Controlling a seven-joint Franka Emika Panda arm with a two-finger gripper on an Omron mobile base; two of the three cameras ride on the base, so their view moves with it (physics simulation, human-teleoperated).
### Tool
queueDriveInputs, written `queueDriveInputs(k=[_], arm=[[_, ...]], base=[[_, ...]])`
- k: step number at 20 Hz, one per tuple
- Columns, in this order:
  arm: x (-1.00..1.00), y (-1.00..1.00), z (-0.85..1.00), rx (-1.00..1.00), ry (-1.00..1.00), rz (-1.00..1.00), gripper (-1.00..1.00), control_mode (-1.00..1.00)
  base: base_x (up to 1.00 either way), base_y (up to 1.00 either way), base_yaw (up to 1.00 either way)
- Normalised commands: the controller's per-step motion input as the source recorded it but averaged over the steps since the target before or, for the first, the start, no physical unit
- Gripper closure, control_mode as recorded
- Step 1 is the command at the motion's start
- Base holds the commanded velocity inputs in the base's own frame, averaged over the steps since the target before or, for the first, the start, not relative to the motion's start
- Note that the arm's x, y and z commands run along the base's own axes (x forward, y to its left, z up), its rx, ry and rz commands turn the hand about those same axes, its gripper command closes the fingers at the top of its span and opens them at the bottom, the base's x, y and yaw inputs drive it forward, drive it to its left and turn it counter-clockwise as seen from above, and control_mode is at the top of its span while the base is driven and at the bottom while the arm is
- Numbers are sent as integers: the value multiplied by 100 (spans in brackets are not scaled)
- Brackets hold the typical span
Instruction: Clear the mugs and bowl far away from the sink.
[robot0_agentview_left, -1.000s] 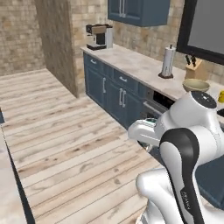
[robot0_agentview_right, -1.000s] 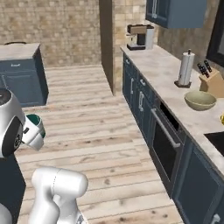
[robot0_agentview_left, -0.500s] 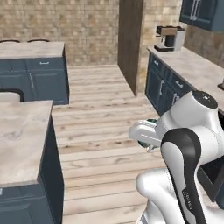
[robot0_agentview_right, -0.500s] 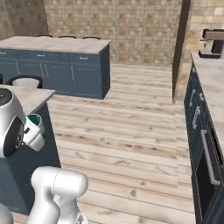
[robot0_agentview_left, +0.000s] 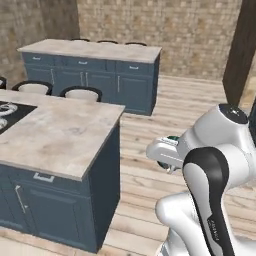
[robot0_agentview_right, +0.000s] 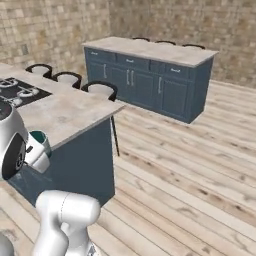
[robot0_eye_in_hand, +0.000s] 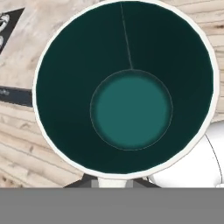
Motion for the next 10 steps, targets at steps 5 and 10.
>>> queueDriveInputs(k=[5,10], arm=[[0,0,0,0,0,0,100,100],[0,0,0,0,0,0,100,100]], base=[[76,-47,68],[85,-52,67]])
